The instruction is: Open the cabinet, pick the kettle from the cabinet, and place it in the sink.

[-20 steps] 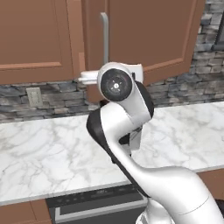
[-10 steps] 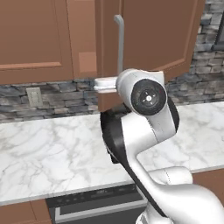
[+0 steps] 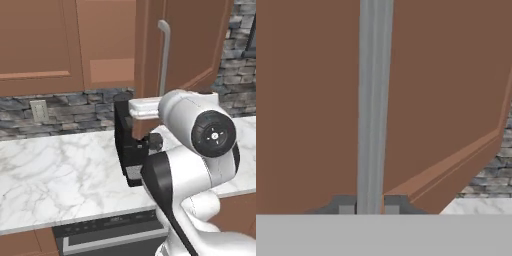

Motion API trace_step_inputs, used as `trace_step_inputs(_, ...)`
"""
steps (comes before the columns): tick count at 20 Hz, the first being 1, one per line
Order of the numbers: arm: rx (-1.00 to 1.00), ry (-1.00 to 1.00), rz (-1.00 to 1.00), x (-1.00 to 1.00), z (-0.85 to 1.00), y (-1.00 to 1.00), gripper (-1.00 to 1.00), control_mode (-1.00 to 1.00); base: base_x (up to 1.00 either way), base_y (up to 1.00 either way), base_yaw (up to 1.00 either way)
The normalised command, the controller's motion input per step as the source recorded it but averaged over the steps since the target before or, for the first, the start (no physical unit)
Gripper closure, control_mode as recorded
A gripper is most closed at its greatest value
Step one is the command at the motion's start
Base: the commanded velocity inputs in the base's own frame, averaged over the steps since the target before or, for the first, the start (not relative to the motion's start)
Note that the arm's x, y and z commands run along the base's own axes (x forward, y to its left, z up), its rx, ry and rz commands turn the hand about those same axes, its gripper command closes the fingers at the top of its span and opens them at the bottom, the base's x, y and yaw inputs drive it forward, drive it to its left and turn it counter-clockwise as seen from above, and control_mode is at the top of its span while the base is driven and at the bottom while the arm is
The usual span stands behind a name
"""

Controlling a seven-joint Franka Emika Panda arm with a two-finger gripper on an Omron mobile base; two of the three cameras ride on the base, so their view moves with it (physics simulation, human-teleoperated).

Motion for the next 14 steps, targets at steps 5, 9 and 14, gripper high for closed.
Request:
trace_step_inputs(5, 0.0, -0.04, 0.0, -0.51, 0.02, -0.56, 1.0, -1.0, 0.0, 0.0, 0.0)
trace_step_inputs(9, 0.0, -0.05, 0.0, -0.47, 0.01, -0.48, 1.0, -1.0, 0.0, 0.0, 0.0)
trace_step_inputs(14, 0.03, -0.02, -0.09, -0.36, -0.02, -0.12, -1.0, -1.0, 0.0, 0.0, 0.0)
